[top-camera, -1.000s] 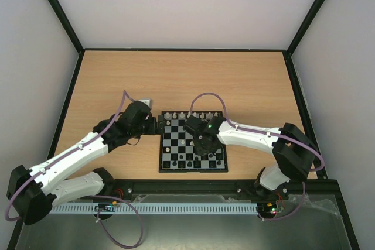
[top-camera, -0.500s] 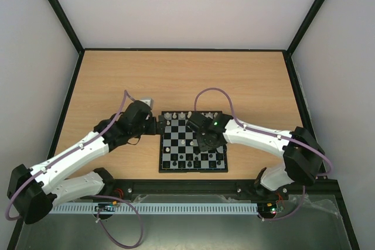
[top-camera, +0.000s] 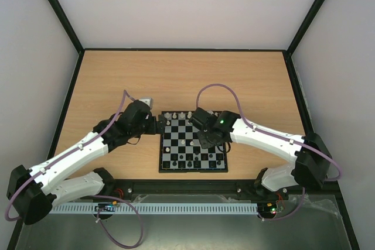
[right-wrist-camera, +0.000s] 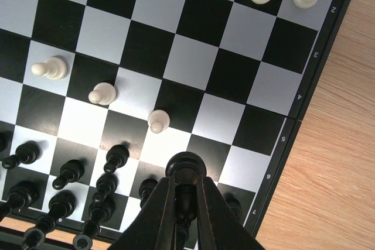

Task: Set up the chess pieces on the board
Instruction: Pick up the chess piece from the chessboard.

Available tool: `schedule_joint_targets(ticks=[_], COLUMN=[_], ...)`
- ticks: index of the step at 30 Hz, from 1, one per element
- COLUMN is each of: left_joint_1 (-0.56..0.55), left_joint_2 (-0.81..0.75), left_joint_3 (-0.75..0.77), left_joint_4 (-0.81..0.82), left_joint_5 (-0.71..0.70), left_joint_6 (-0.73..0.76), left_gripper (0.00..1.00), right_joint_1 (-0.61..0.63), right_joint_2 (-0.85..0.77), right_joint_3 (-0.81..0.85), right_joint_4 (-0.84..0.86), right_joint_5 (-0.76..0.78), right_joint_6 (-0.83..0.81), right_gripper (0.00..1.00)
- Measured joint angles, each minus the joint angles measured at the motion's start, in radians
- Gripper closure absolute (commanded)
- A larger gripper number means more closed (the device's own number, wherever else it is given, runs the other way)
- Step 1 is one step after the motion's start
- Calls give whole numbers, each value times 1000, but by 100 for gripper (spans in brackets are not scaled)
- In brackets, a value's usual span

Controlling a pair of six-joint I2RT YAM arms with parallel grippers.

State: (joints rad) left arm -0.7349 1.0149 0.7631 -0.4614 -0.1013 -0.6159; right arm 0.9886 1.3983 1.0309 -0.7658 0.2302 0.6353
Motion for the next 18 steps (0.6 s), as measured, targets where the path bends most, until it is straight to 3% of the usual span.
schedule_joint_targets(ticks=[18], left_joint_1=[0], left_joint_2=[0], left_joint_3=[0], left_joint_4=[5], left_joint_5=[-5], left_joint_6=[-2], left_gripper=[1], right_joint_1=[0], right_joint_2=[-78], right_joint_3=[5], right_joint_4=[-27], right_joint_5=[-47], right_joint_6=[-43], right_gripper=[93])
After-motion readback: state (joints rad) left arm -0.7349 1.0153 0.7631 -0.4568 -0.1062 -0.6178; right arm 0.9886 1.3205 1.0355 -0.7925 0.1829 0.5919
